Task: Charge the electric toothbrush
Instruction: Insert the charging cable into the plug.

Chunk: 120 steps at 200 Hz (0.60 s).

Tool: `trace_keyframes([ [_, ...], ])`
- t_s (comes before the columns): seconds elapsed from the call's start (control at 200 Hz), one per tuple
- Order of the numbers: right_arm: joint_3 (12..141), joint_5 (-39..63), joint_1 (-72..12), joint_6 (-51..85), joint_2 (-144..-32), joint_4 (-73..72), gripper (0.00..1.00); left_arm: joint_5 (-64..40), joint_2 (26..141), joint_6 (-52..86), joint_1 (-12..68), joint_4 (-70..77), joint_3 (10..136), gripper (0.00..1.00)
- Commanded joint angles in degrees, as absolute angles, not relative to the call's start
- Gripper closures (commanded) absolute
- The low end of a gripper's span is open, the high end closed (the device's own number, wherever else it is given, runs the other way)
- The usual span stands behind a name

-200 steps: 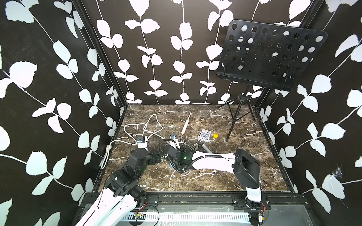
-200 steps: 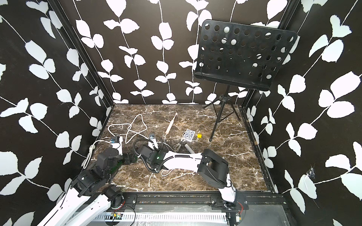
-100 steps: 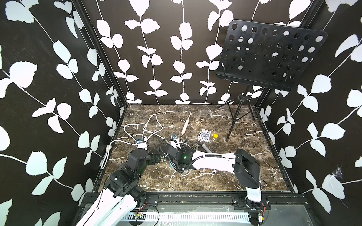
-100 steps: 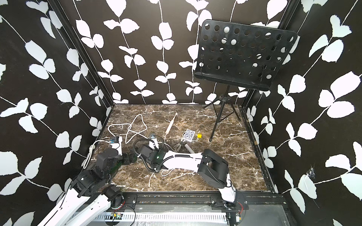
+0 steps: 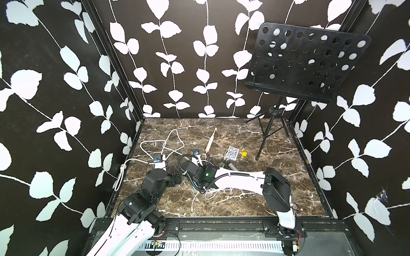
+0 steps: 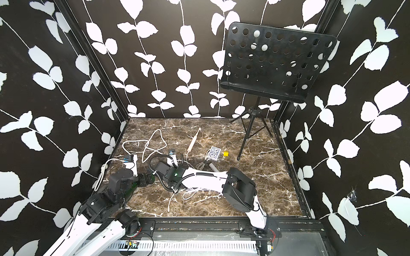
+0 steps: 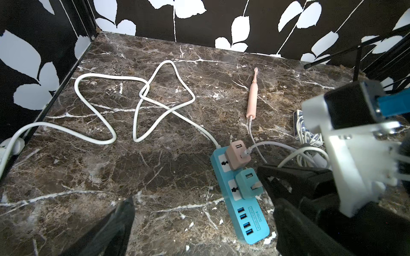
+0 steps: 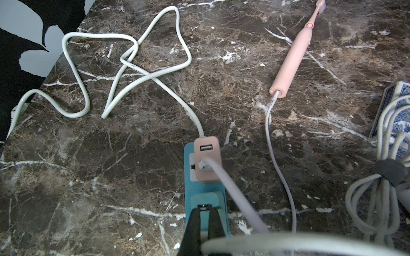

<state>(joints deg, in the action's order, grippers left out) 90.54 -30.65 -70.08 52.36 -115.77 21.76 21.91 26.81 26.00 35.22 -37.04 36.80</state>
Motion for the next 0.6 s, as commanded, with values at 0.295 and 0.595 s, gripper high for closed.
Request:
trace_keyframes([
  [0.295, 92.10, -32.04, -69.70, 54.00, -117.55, 28.77, 1.00, 21.80, 25.95, 26.68, 35.07, -37.86, 35.65, 0.01],
  [0.595, 94.74, -26.04, -67.50, 54.40, -120.94, 32.56, 1.00, 21.62, 24.96, 27.57, 35.07, -38.56, 36.20, 0.01],
])
